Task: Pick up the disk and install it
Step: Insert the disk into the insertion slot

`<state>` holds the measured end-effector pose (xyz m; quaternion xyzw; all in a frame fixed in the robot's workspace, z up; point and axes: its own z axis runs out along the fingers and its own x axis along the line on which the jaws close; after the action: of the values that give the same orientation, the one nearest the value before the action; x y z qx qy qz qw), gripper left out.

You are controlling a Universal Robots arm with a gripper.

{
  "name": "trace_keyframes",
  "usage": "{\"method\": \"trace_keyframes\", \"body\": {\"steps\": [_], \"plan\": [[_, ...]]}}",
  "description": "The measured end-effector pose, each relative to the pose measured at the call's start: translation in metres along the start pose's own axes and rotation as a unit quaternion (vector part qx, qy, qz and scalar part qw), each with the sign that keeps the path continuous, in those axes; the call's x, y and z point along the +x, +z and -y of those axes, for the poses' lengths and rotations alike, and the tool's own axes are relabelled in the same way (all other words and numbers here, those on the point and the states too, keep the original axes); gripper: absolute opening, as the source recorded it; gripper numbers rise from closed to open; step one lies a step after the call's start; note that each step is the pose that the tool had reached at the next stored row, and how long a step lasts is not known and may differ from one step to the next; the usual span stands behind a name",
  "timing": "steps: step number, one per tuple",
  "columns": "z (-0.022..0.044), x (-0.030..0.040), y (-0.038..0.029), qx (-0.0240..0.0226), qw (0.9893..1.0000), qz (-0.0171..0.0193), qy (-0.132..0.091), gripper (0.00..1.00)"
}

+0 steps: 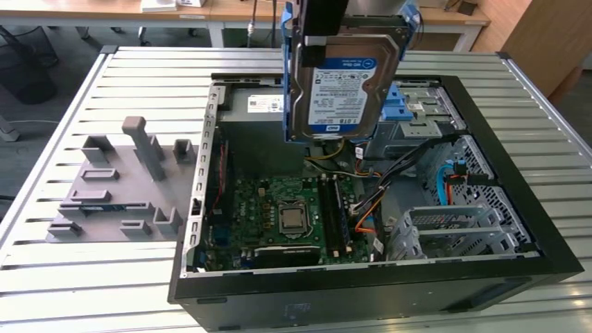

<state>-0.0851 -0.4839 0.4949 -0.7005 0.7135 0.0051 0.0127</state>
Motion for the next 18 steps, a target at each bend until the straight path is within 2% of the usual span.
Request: {"method": "trace_keyframes", "body": {"steps": [3,7,10,18], "plan": [[0.0032,0.0048,0.0014,-0.0002,1.0,0.0001,0.0,0.36],[0.0164,0.0056,0.0033,-0.0026,1.0,0.0,0.0,0.36],[0.0229,0.0066,0.0059,-0.004,1.0,0.0,0.0,0.36],[0.0241,0.0167,0.0092,-0.004,1.0,-0.0014,0.002,0.36]]}}
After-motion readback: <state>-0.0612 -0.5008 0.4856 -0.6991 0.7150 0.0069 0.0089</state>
